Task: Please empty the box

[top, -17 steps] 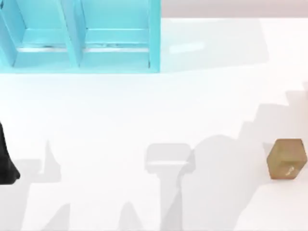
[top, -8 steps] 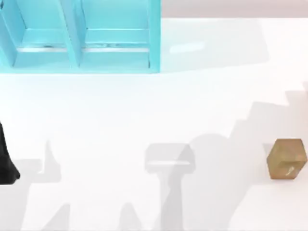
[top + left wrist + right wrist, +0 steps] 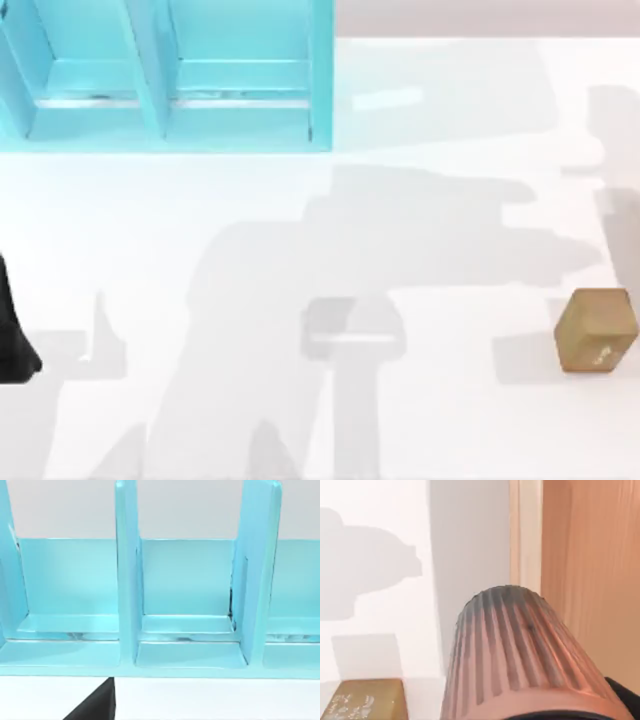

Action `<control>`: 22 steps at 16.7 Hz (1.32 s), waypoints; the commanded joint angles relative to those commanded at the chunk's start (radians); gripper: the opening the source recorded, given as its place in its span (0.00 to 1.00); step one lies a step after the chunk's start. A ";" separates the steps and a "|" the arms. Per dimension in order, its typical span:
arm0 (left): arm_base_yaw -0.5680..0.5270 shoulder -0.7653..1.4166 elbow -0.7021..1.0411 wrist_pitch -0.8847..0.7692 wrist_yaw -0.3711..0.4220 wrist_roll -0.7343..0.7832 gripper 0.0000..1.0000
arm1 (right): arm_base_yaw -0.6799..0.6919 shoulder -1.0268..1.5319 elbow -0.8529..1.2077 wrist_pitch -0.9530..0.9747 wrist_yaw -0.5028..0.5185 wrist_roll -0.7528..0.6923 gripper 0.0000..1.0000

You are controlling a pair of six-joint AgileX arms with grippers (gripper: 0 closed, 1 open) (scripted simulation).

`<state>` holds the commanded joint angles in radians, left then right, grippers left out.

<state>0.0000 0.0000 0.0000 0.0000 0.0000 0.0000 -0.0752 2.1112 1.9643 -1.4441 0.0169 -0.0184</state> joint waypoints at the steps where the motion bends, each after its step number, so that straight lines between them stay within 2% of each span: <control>1: 0.000 0.000 0.000 0.000 0.000 0.000 1.00 | 0.064 0.012 -0.008 0.019 0.004 0.064 0.00; 5: 0.000 0.000 0.000 0.000 0.000 0.000 1.00 | 0.287 0.061 -0.041 0.094 0.018 0.277 0.00; 8: 0.000 0.000 0.000 0.000 0.000 0.000 1.00 | 0.367 0.088 -0.059 0.126 0.024 0.353 0.00; 13: 0.000 0.000 0.000 0.000 0.000 0.000 1.00 | 0.370 0.089 -0.061 0.129 0.020 0.359 0.00; 22: 0.000 0.000 0.000 0.000 0.000 0.000 1.00 | 0.381 0.118 -0.193 0.289 0.024 0.366 0.00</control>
<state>0.0000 0.0000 0.0000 0.0000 0.0000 0.0000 0.3058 2.2294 1.7708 -1.1553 0.0408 0.3481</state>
